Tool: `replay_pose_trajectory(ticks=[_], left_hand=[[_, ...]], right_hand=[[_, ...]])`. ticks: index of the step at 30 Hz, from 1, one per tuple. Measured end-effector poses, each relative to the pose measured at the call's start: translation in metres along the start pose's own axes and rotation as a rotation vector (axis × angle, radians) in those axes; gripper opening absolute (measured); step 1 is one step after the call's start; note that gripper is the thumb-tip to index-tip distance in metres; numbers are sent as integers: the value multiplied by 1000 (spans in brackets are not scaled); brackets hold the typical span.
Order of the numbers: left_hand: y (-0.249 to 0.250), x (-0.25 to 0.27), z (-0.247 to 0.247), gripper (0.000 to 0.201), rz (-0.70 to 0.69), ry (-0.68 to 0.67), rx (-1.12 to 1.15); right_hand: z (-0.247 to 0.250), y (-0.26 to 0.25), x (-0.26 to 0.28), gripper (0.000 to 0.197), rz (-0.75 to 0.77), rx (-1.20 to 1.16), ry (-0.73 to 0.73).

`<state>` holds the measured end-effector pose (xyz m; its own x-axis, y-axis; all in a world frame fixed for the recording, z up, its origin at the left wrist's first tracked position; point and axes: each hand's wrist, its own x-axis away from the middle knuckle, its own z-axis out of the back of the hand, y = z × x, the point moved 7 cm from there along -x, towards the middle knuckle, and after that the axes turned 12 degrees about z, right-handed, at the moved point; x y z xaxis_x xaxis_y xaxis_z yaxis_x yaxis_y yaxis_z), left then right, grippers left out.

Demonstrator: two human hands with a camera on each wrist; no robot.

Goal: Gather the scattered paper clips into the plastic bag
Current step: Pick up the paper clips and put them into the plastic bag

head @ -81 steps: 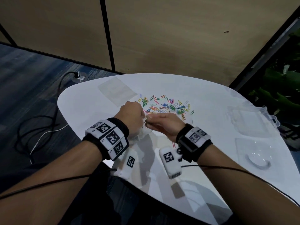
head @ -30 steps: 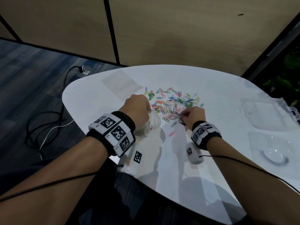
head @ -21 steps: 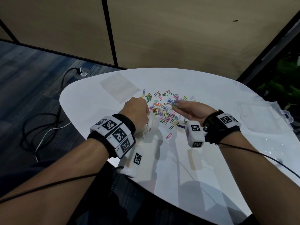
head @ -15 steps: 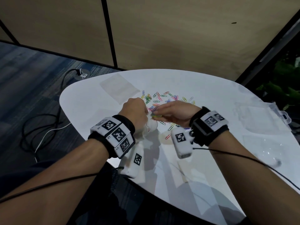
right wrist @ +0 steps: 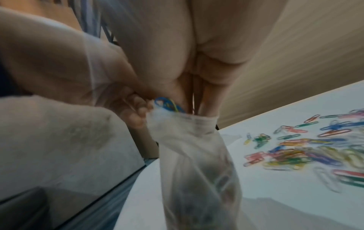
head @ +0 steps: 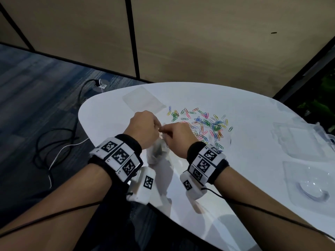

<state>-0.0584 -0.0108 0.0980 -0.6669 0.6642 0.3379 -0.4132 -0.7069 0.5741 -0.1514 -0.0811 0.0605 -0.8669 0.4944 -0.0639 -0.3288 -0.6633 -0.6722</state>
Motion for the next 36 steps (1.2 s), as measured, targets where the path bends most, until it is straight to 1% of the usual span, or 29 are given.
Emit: replay_pose_trajectory(ticks=[2, 5, 8, 9, 10, 11, 12, 13, 15, 17, 19, 20, 22, 24, 26, 28, 29, 31, 32, 34, 36], left_hand=[[-6, -4, 8, 25, -8, 9, 11], [-16, -13, 17, 27, 5, 20, 47], [-25, -21, 22, 27, 41, 32, 65], [-28, -22, 24, 26, 46, 36, 67], [-30, -24, 26, 26, 51, 39, 70], [-33, -25, 27, 25, 54, 44, 73], [-35, -26, 29, 26, 60, 49, 75], [-38, -28, 31, 26, 67, 53, 74], [-44, -30, 34, 26, 79, 60, 70], [-48, -31, 37, 24, 87, 64, 69], [-50, -32, 39, 23, 91, 64, 62], [-51, -32, 40, 23, 94, 63, 60], [-51, -32, 40, 24, 98, 57, 51], [-50, -30, 40, 25, 98, 52, 40], [-48, -28, 41, 24, 99, 53, 37], [-46, -25, 41, 25, 96, 56, 24], [-45, -23, 40, 25, 94, 56, 12], [-42, -19, 38, 26, 93, 50, -11], [-40, -17, 37, 26, 93, 47, -19], [-37, -14, 36, 26, 89, 40, -30], [-34, -12, 35, 25, 83, 29, -40]], right_hand=[[3, -10, -9, 31, 35, -35, -2], [10, -14, -23, 30, 49, -140, 97], [16, 0, -33, 27, -7, -440, 227], [21, 10, -38, 27, -42, -515, 273], [27, 22, -44, 28, -79, -530, 311], [33, 36, -51, 29, -123, -475, 330], [36, 50, -60, 31, -165, -361, 315], [36, 65, -69, 33, -206, -209, 261], [23, 87, -88, 37, -248, 57, 67], [-3, 101, -102, 46, -197, 237, -170], [-30, 107, -108, 52, -98, 405, -363], [-41, 109, -107, 51, -36, 482, -429], [-59, 110, -100, 46, 75, 623, -507], [-71, 114, -86, 52, 89, 702, -534], [-78, 115, -70, 57, 103, 718, -546], [-78, 117, -58, 57, 149, 714, -512], [-76, 118, -55, 53, 179, 722, -484], [-68, 114, -51, 30, 222, 725, -431], [-62, 109, -50, 21, 211, 715, -414], [-49, 106, -49, 19, 154, 724, -398], [-33, 106, -49, 21, 51, 677, -349]])
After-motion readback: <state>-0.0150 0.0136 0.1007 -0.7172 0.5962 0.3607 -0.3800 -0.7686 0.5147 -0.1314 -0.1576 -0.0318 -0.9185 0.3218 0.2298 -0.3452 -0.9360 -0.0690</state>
